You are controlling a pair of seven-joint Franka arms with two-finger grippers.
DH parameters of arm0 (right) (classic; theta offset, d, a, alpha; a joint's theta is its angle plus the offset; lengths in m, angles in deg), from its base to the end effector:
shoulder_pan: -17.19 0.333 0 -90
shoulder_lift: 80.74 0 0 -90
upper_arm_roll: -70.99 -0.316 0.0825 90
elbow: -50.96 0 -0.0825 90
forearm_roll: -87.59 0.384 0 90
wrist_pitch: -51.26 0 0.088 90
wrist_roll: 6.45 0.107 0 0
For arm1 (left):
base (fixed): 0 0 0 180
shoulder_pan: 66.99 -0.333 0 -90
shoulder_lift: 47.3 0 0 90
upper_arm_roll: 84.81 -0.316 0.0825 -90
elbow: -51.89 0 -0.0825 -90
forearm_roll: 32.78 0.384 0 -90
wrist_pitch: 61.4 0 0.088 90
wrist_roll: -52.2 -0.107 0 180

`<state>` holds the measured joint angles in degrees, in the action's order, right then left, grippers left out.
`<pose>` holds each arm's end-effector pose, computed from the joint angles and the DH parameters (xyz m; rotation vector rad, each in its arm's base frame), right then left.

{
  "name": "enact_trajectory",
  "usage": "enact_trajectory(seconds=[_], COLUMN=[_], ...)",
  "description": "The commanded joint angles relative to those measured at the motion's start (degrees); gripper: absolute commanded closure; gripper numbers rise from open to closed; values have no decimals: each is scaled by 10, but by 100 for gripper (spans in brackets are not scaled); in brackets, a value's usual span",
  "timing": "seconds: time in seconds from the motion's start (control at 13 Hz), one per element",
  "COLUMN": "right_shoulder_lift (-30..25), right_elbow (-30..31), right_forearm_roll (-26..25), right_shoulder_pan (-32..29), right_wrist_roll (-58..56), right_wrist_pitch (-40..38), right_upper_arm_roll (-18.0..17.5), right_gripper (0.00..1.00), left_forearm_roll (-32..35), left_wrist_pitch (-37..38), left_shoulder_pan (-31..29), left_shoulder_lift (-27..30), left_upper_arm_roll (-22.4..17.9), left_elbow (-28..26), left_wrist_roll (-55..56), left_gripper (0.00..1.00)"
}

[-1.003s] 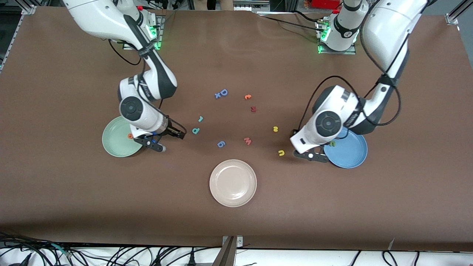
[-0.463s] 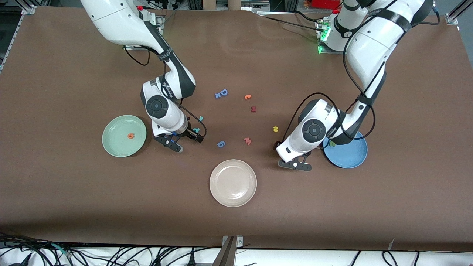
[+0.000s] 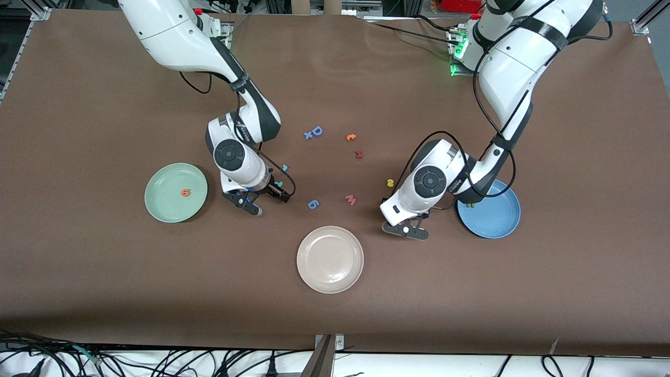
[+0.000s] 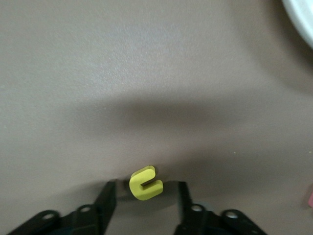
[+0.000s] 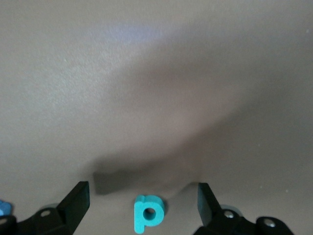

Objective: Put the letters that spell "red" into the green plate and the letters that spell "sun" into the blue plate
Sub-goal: 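Grasp the yellow c with the left gripper while the right gripper grasps teal p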

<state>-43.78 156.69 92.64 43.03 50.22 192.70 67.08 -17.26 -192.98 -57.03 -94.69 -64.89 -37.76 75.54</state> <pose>0.5569 0.3156 0.1724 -2.9673 0.8415 0.1249 0.6208 -0.3121 0.1722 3.0896 -0.3095 -0.0915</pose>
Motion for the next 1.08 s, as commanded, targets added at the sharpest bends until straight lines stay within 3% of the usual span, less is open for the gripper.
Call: enact_trajectory(seconds=[0.0, 0.15, 0.31, 0.39, 0.62, 0.85, 1.0], right_shoulder_lift=[-1, -1, -1, -1, -1, -1, -1], right_elbow=[5, 6, 9, 9, 9, 10, 9], right_forearm_roll=[15, 21, 21, 21, 21, 21, 21], right_shoulder_pan=[3, 4, 3, 3, 3, 3, 3], right_wrist_roll=[26, 28, 27, 27, 24, 24, 23], right_wrist_pitch=[-7, -12, -12, -12, -12, -12, -12], right_upper_arm_roll=[-5, -6, -6, -6, -6, -6, -6], right_gripper=[3, 7, 27, 43, 72, 79, 81], left_forearm_roll=[7, 8, 8, 8, 8, 8, 8], left_wrist_pitch=[1, 0, -12, -15, -13, 5, 67], left_shoulder_pan=[7, 8, 8, 7, 1, -7, -15], left_shoulder_lift=[-10, -11, -10, -10, -8, 8, 40], left_upper_arm_roll=[-8, -8, -8, -8, -8, -8, -6], left_elbow=[16, 17, 17, 17, 14, 14, 18], left_wrist_roll=[3, 3, 3, 2, 2, 0, -3], left_gripper=[60, 60, 60, 67, 85, 91, 91])
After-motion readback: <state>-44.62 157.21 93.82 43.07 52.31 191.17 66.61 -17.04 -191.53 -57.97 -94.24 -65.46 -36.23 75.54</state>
